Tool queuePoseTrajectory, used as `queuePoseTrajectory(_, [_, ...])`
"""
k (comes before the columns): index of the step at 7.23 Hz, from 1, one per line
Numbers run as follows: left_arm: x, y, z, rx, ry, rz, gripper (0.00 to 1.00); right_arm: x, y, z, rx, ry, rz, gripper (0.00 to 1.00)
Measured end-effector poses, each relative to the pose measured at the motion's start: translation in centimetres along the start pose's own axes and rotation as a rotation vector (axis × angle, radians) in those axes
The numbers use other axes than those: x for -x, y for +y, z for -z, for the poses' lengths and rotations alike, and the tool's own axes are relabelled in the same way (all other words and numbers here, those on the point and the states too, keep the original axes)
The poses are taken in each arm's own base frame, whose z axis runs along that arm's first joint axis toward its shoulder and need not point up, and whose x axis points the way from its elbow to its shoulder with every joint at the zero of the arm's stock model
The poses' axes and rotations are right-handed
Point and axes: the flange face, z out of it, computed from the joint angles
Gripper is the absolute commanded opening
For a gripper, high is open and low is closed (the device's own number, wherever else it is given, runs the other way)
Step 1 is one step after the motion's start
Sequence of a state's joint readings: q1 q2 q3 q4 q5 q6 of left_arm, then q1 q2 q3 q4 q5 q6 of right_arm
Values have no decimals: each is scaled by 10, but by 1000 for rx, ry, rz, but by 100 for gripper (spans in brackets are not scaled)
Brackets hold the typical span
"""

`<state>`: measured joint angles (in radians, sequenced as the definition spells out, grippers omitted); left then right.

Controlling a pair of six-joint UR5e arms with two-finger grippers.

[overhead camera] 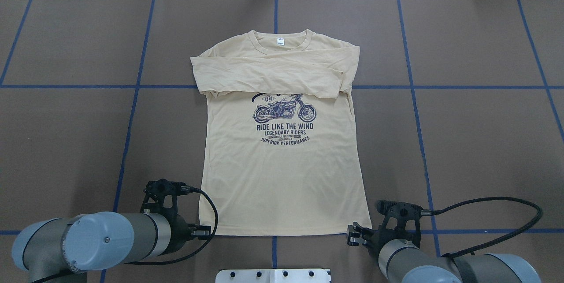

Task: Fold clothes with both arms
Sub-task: 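Grasp the hem corners nearest the robot with both grippers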

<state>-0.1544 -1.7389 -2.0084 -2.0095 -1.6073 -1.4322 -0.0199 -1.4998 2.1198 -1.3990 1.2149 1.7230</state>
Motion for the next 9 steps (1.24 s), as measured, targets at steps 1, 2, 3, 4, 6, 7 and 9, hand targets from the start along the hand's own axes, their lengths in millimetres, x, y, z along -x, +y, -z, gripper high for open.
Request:
queuePoseTrajectory(1, [0,0,0,0,1,11,0,-1,4,-4,-5,-6,9,56])
queuePoseTrajectory(2, [-1,1,0,0,2,16,0,-2,5,-9,-17,-2,25,54])
queuePoseTrajectory(3, [-1,1,0,0,3,18,0,-4,4,-14,-26,7,41,50])
queuePoseTrajectory(4, [-1,1,0,1,3,19,0,-5,1,-17,-33,11,52,45])
queuePoseTrajectory(6, [-1,2,1,2,4,18,0,-6,0,-19,-37,15,59,25])
queuePoseTrajectory(7, [-2,2,1,2,5,18,0,-6,0,-19,-38,16,60,21])
queuePoseTrajectory(9, [-3,2,2,1,7,18,0,-6,1,-21,-38,18,62,7])
